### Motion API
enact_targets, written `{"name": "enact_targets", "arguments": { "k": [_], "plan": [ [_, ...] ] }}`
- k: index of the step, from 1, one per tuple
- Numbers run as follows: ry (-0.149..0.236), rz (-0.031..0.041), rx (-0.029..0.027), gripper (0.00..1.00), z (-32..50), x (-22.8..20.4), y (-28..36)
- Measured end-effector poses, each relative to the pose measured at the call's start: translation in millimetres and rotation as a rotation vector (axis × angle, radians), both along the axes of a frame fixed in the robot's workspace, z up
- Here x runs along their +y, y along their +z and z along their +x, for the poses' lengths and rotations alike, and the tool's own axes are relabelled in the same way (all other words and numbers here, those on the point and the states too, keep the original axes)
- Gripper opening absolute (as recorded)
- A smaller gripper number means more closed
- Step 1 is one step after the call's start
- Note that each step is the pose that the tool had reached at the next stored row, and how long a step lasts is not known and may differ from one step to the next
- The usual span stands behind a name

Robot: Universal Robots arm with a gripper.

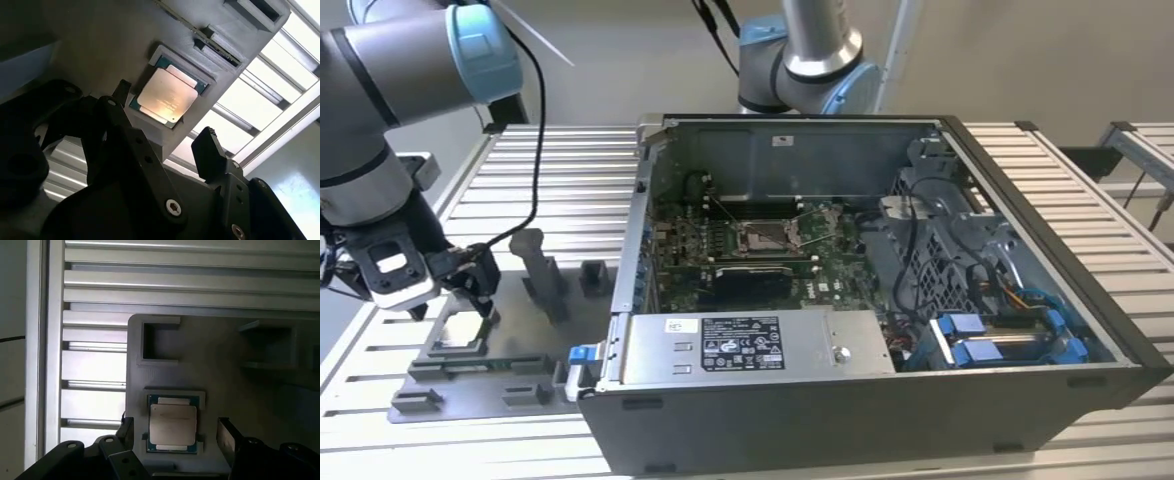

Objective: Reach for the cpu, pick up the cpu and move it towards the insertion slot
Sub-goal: 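Pick up the cpu and move it towards the insertion slot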

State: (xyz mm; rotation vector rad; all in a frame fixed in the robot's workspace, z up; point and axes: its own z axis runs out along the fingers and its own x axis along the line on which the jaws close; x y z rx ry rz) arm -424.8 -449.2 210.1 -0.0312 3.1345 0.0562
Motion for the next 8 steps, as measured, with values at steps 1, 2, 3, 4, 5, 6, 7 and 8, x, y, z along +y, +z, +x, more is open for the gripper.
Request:
{"name": "enact_targets", "arguments": {
  "k": [1, 2, 3, 4, 5, 6, 7, 8],
  "plan": [
    [0.000, -0.0001, 0.0002, 1.00, 0.0, -0.3, -1.1],
    [0.000, -0.0002, 0.0003, 1.00, 0.0, -0.6, -2.1],
    [0.000, -0.0002, 0.0002, 1.00, 0.0, -1.0, -3.2],
    [0.000, -0.0001, 0.0002, 1.00, -0.1, -1.4, -4.1],
    [0.000, -0.0001, 0.0001, 1.00, -0.2, -1.7, -5.0],
    [0.000, -0.0001, 0.0001, 1.00, -0.3, -2.1, -5.9],
    [0.000, 0.0000, 0.0001, 1.00, -0.3, -2.5, -6.9],
    [0.000, -0.0001, 0.0001, 1.00, -0.4, -2.7, -7.7]
  ]
}}
